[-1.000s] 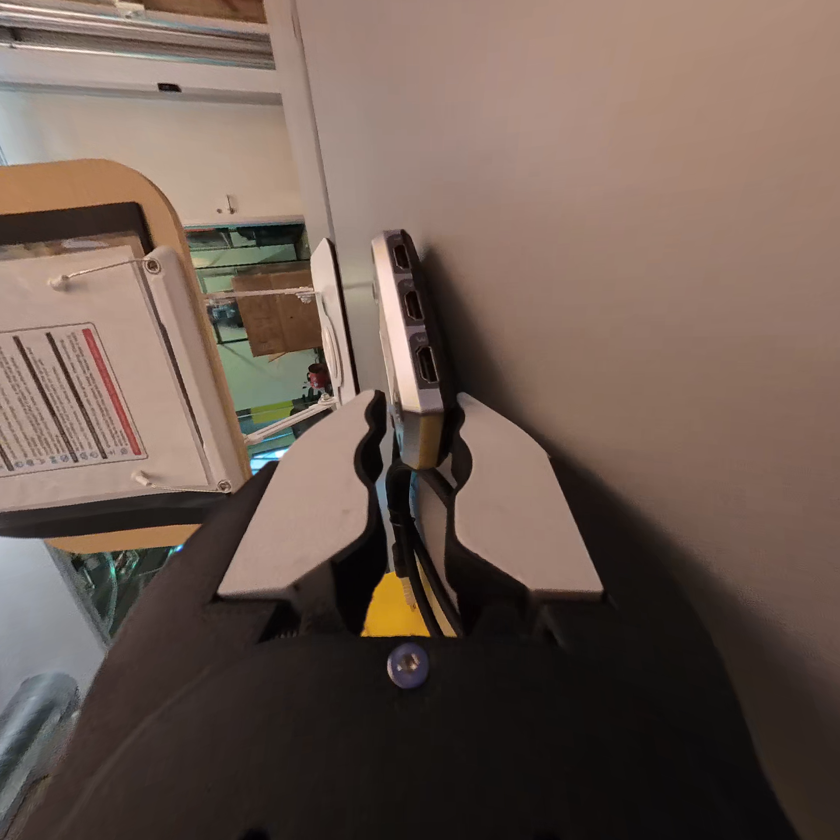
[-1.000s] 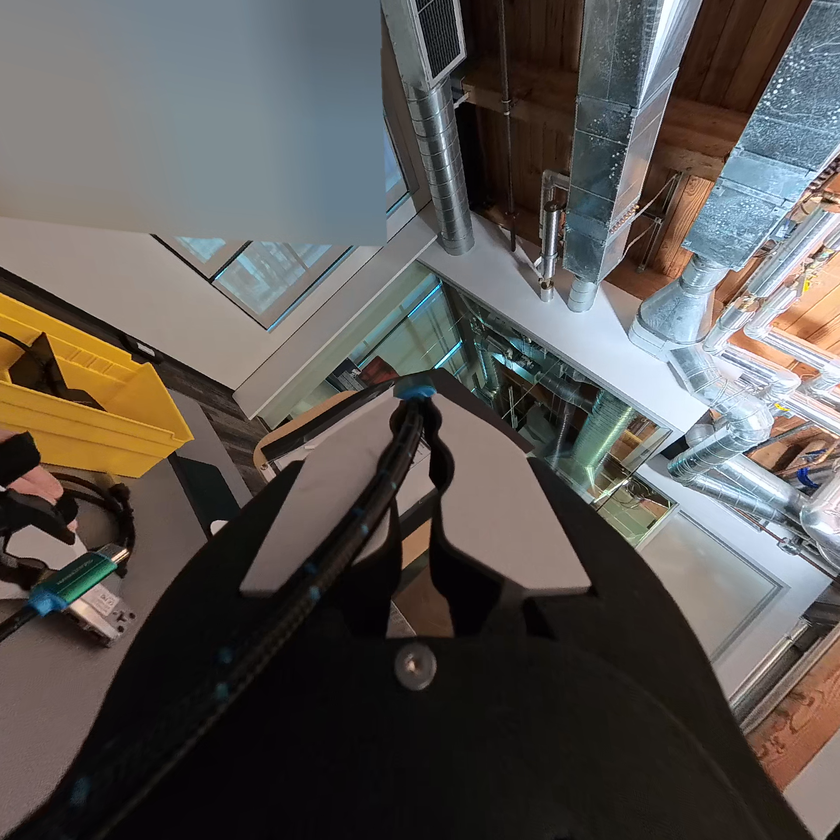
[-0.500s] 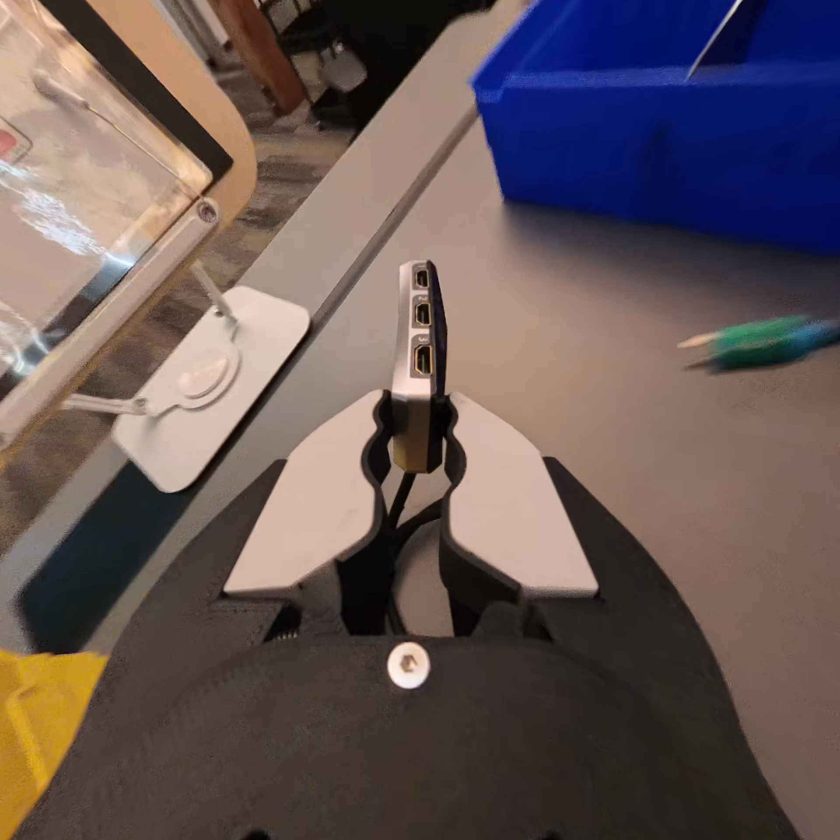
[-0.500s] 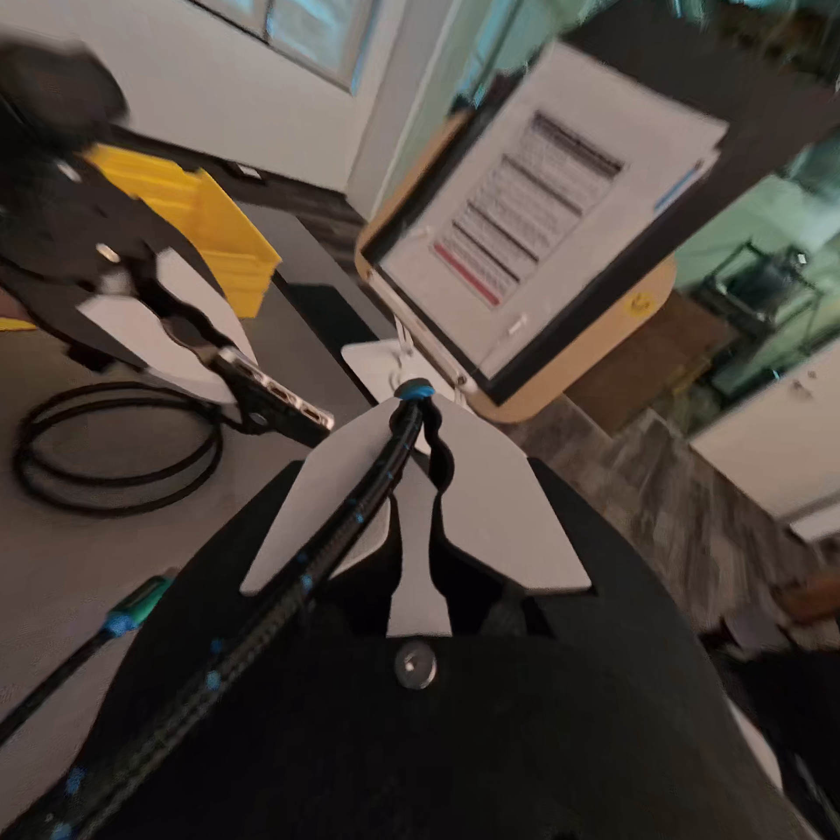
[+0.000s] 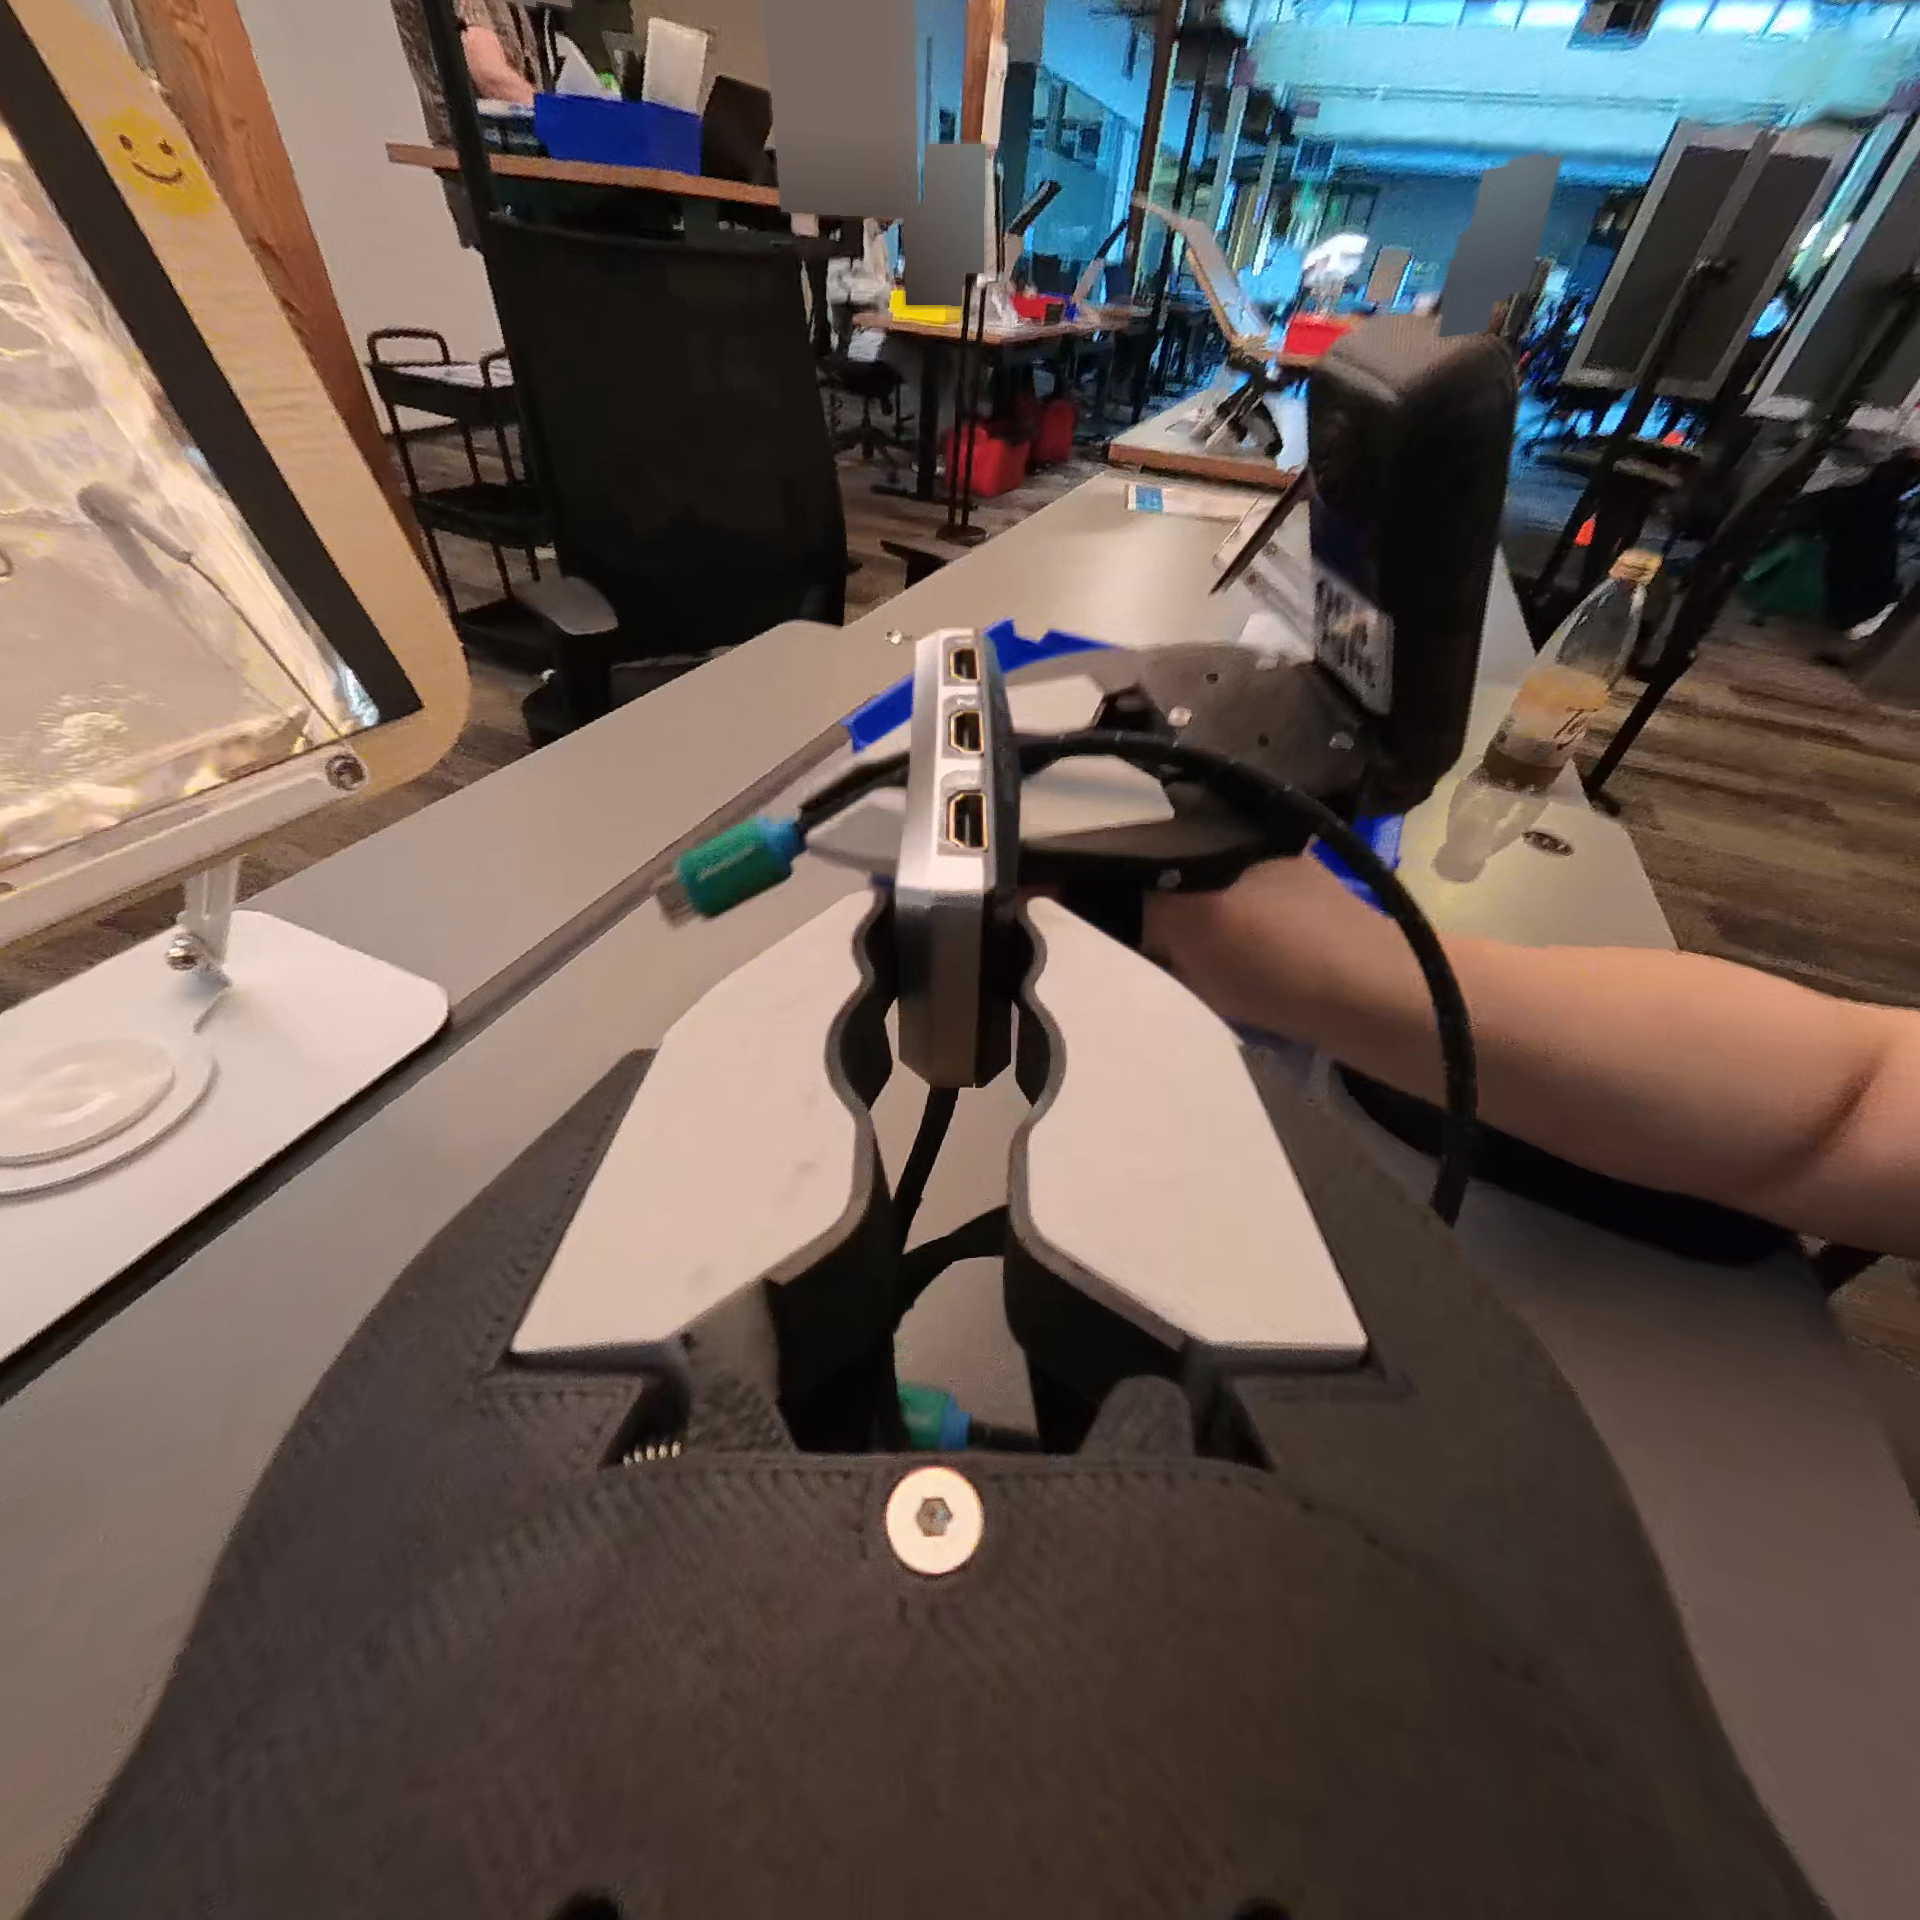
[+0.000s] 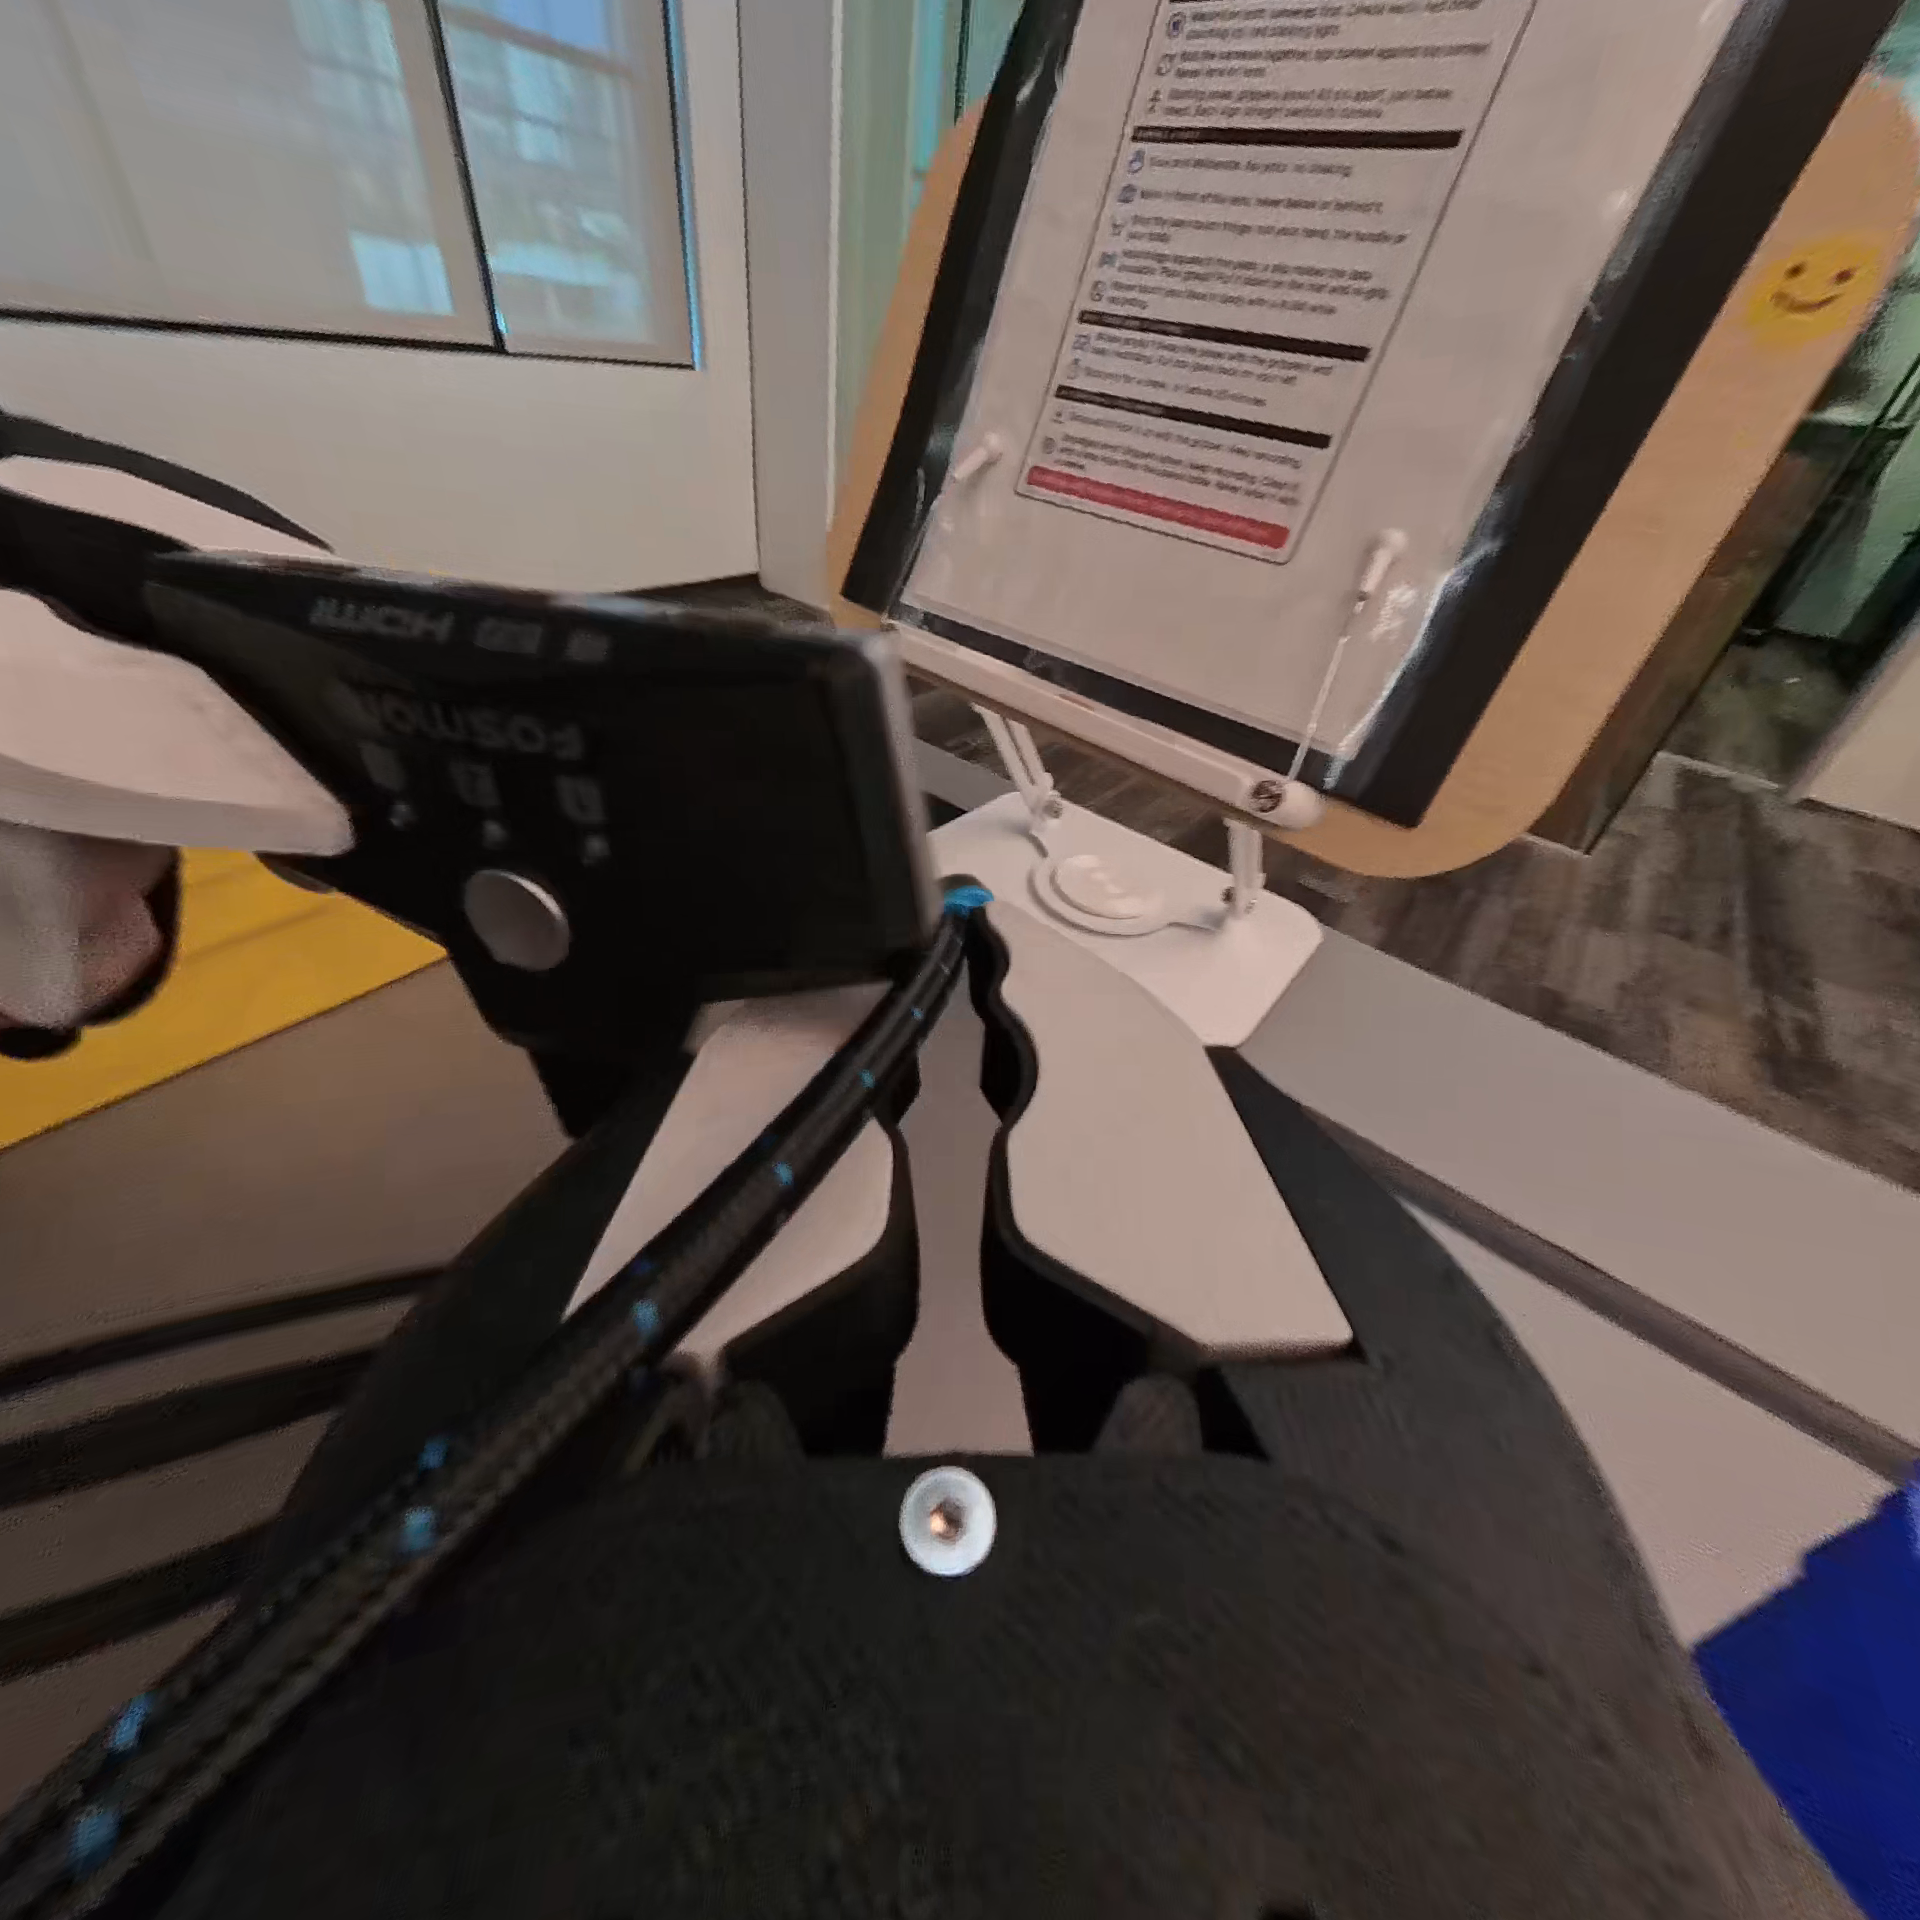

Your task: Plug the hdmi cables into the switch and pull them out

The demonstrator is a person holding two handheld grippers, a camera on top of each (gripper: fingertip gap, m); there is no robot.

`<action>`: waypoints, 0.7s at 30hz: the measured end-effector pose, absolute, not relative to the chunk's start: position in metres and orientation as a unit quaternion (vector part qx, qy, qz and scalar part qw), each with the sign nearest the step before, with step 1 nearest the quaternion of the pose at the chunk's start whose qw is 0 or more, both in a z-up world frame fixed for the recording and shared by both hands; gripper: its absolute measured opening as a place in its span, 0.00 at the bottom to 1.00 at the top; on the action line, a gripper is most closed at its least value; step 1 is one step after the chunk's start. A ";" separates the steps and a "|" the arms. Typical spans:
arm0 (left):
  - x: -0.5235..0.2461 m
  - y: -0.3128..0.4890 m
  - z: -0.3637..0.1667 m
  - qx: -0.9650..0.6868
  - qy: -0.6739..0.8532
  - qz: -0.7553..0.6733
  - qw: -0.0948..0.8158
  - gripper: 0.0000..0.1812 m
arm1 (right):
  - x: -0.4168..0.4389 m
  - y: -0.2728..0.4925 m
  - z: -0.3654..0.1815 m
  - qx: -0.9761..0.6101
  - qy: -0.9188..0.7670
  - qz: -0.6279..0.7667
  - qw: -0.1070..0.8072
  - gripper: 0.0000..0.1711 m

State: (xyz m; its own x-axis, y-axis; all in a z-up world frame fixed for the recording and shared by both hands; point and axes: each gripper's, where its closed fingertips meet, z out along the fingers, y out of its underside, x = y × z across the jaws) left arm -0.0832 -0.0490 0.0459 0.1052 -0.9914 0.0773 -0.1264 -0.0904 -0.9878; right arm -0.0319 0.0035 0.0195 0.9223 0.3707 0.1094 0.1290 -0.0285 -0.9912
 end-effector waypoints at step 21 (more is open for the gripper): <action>-0.076 -0.045 0.037 -0.549 0.485 -0.387 0.560 0.12 | -0.051 0.010 0.001 -0.723 -0.149 0.165 0.654 0.04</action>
State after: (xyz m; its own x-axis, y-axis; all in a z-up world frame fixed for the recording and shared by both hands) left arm -0.0762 -0.0450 0.0367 0.2306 -0.9658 -0.1182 -0.0990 0.0975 -0.9903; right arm -0.0510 0.0099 0.0011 0.9011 0.4314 -0.0431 0.0000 -0.0993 -0.9951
